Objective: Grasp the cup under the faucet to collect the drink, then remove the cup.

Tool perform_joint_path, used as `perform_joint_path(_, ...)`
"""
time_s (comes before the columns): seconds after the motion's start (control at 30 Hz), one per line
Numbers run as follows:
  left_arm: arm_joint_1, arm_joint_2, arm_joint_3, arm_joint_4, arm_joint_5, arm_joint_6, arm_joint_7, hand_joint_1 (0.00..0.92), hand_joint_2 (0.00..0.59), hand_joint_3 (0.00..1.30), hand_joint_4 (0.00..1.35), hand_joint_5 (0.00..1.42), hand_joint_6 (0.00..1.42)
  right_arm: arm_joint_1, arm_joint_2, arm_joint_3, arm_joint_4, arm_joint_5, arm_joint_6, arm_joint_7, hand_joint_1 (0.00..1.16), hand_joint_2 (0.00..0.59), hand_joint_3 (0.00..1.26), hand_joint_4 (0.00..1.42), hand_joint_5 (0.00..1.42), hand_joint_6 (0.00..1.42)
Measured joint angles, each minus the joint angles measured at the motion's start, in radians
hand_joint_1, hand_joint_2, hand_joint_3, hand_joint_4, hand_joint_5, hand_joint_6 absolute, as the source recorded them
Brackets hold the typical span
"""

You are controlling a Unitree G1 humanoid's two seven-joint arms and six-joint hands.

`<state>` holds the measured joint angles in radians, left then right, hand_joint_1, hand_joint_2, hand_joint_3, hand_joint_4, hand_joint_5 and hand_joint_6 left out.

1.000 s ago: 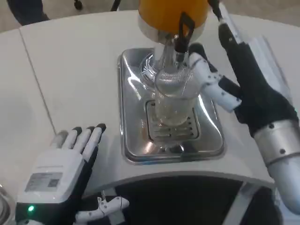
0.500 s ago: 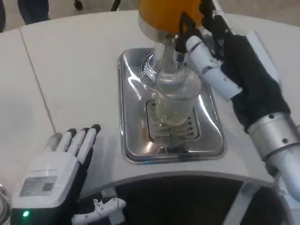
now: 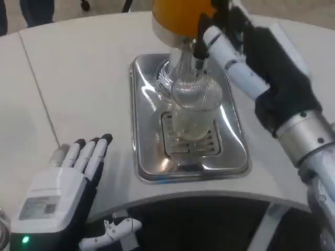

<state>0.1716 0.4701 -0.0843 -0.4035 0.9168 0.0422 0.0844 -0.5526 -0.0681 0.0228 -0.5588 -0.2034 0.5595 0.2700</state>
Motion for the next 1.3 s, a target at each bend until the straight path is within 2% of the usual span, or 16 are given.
perform_joint_path(0.1, 0.000, -0.003, 0.000, 0.000, 0.000, 0.000, 0.000, 0.145, 0.110, 0.00, 0.00, 0.00, 0.00, 0.007, -0.021, 0.008, 0.005, 0.025, 0.000, 0.005, 0.27, 0.535, 0.02, 0.00, 0.00, 0.00)
perform_joint_path(0.27, 0.000, -0.004, 0.003, 0.000, 0.000, 0.000, 0.000, 0.145, 0.110, 0.00, 0.00, 0.00, 0.00, -0.032, -0.091, 0.004, 0.019, 0.074, 0.018, 0.037, 0.23, 0.531, 0.03, 0.00, 0.00, 0.00)
perform_joint_path(0.47, 0.000, -0.006, 0.009, 0.000, -0.001, -0.001, 0.000, 0.145, 0.110, 0.00, 0.00, 0.00, 0.00, -0.031, -0.093, 0.014, 0.019, 0.121, 0.046, 0.041, 0.22, 0.531, 0.03, 0.00, 0.00, 0.00)
perform_joint_path(0.63, 0.000, -0.008, 0.011, 0.000, -0.005, -0.001, 0.000, 0.145, 0.110, 0.00, 0.00, 0.00, 0.00, -0.036, -0.111, 0.025, 0.021, 0.125, 0.047, 0.037, 0.22, 0.532, 0.03, 0.00, 0.00, 0.00)
perform_joint_path(0.73, 0.000, -0.009, 0.014, 0.000, -0.008, -0.003, 0.000, 0.145, 0.110, 0.00, 0.00, 0.00, 0.00, -0.058, -0.135, 0.032, 0.033, 0.130, 0.053, 0.045, 0.21, 0.536, 0.03, 0.00, 0.00, 0.00)
perform_joint_path(0.87, 0.001, -0.011, 0.019, 0.001, -0.011, -0.005, 0.000, 0.141, 0.111, 0.00, 0.00, 0.00, 0.00, -0.093, -0.183, 0.064, 0.036, 0.118, 0.075, 0.058, 0.21, 0.541, 0.04, 0.00, 0.00, 0.00)
perform_joint_path(1.03, 0.002, -0.017, 0.025, 0.006, -0.023, -0.020, 0.000, 0.007, 0.095, 0.00, 0.00, 0.00, 0.00, -0.172, -0.245, 0.111, 0.051, 0.093, 0.136, 0.084, 0.19, 0.537, 0.06, 0.00, 0.00, 0.01)
perform_joint_path(1.1, 0.003, -0.018, 0.027, 0.007, -0.028, -0.023, 0.000, 0.000, 0.093, 0.00, 0.00, 0.00, 0.00, -0.186, -0.258, 0.123, 0.058, 0.092, 0.140, 0.091, 0.16, 0.533, 0.07, 0.00, 0.00, 0.02)
perform_joint_path(1.2, 0.003, -0.018, 0.030, 0.020, -0.043, -0.027, 0.001, 0.000, 0.090, 0.00, 0.00, 0.00, 0.00, -0.237, -0.318, 0.179, 0.074, 0.057, 0.143, 0.134, 0.15, 0.533, 0.07, 0.00, 0.00, 0.02)
perform_joint_path(1.3, 0.003, -0.019, 0.032, 0.026, -0.049, -0.035, 0.002, 0.000, 0.090, 0.00, 0.00, 0.00, 0.00, -0.287, -0.349, 0.234, 0.089, 0.026, 0.143, 0.171, 0.15, 0.533, 0.07, 0.00, 0.01, 0.02)
